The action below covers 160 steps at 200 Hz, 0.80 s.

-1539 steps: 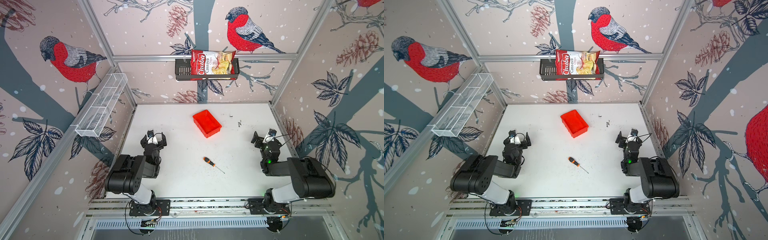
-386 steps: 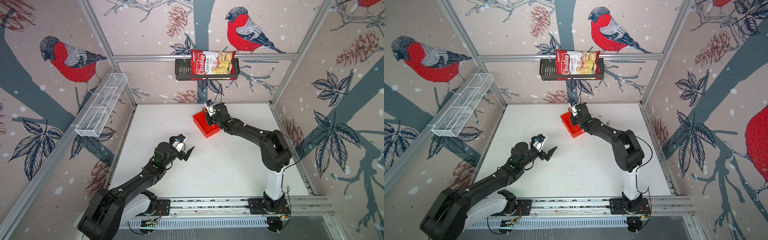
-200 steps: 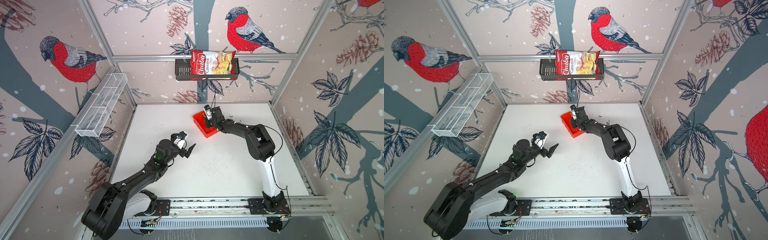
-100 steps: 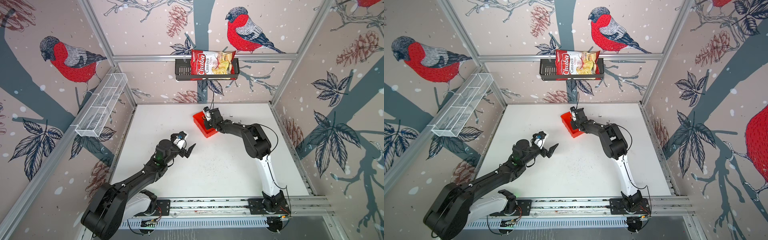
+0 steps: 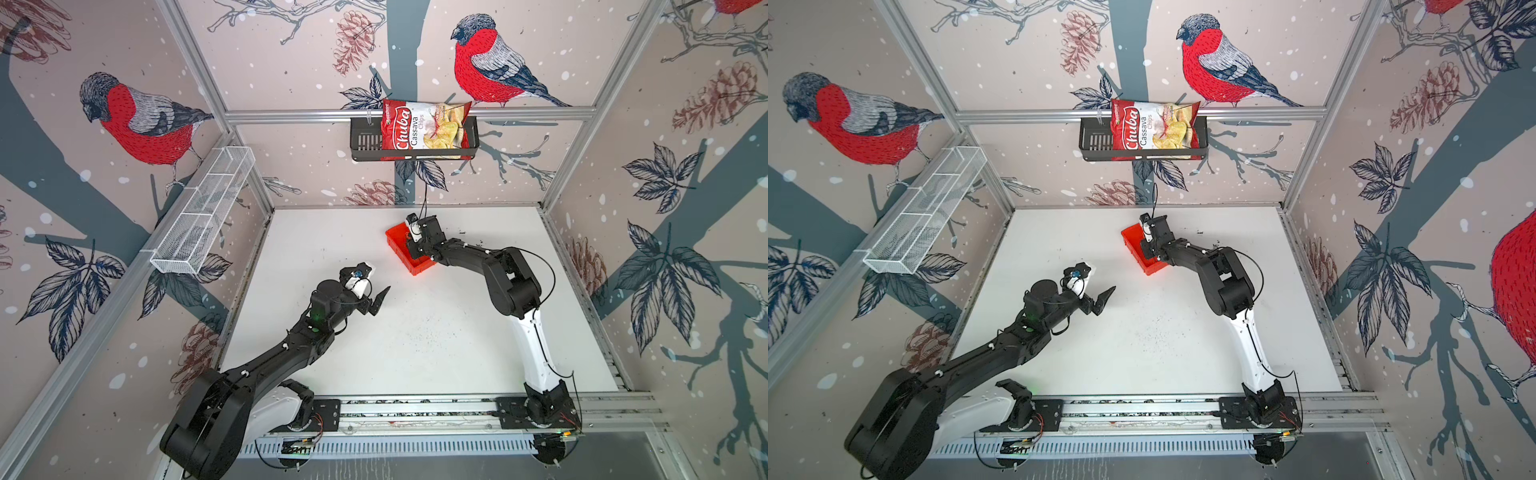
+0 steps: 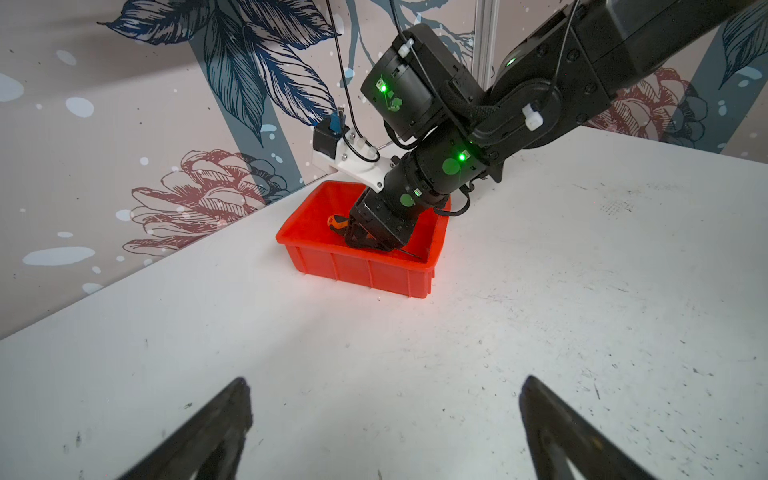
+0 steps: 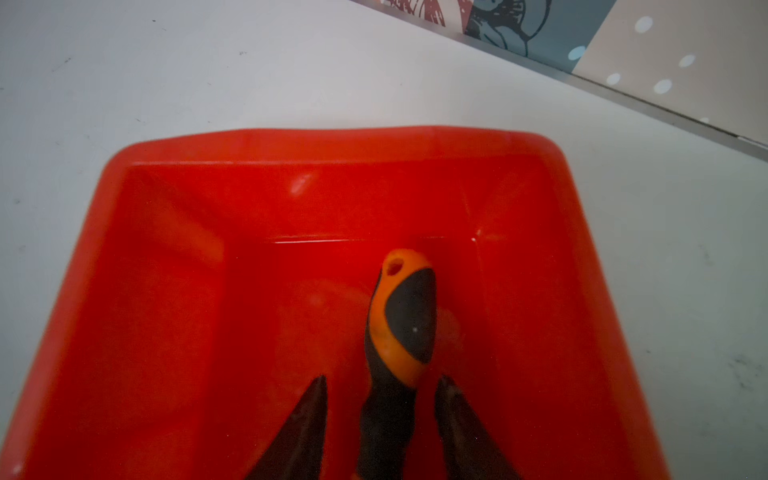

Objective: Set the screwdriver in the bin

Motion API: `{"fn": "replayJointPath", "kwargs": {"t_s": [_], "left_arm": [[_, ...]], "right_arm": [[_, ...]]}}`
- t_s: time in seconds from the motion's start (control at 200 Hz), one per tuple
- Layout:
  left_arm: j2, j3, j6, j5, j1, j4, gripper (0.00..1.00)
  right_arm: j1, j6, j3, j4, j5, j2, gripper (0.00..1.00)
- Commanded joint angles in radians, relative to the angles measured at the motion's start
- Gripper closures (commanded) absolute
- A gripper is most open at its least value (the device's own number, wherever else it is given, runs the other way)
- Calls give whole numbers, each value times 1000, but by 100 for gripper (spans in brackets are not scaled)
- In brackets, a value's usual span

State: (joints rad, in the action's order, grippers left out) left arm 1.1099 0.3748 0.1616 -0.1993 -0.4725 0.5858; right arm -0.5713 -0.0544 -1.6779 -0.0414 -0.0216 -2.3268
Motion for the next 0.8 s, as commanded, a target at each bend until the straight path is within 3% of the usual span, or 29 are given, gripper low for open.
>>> {"fn": "replayJointPath", "kwargs": {"t_s": [0.0, 0.37, 0.53, 0.796], "left_arm": [[-9, -11, -26, 48, -1, 55, 1], [-54, -35, -36, 242, 8, 62, 2], [-61, -54, -48, 247, 74, 105, 2], [-24, -119, -92, 287, 211, 248, 2]], "right_arm": [[-5, -13, 5, -26, -15, 48, 44], [11, 47, 228, -189, 4, 304, 13], [36, 72, 382, -265, 15, 442, 2], [112, 86, 718, -417, 63, 713, 0]]}}
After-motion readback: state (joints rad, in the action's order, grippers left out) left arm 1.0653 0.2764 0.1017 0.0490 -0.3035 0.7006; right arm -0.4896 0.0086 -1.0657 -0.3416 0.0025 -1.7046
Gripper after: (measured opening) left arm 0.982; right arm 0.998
